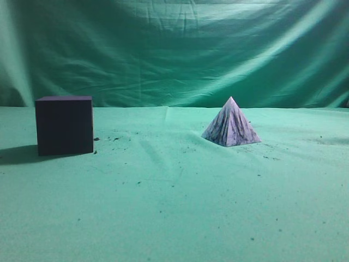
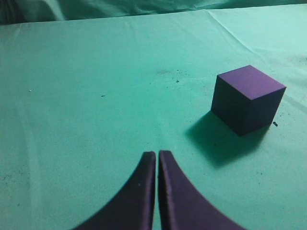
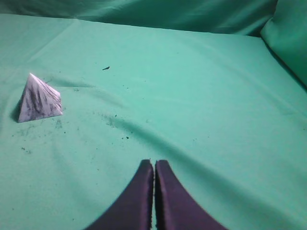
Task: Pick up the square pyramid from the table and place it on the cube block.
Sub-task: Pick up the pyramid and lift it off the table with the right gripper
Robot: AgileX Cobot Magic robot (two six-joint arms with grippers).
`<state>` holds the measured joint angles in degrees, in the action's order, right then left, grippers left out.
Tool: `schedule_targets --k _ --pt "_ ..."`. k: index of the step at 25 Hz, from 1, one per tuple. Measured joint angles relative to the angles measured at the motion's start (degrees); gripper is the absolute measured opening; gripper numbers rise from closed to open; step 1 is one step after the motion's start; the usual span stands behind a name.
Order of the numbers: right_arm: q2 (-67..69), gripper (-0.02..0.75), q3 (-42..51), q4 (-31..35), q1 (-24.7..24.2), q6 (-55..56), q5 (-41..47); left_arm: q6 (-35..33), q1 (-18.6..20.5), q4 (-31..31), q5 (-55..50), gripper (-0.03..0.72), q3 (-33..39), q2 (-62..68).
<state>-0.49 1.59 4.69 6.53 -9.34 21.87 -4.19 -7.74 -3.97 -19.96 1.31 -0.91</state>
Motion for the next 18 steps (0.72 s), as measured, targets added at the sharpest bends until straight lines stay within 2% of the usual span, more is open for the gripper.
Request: schedule_targets --k 11,14,17,18 --pt "0.0 0.0 0.0 0.0 0.0 0.0 -0.2 0.0 0.0 0.0 0.0 0.0 0.0 0.0" --pt "0.0 0.0 0.0 4.3 0.0 1.6 -5.4 0.0 0.0 0.0 0.0 0.0 0.0 0.0" --pt "0.0 0.0 0.1 9.5 0.0 2.5 -18.5 0.0 0.0 0.0 0.0 0.0 0.0 0.0" --pt "0.0 0.0 0.1 9.5 0.0 2.5 -18.5 0.0 0.0 0.0 0.0 0.0 0.0 0.0"
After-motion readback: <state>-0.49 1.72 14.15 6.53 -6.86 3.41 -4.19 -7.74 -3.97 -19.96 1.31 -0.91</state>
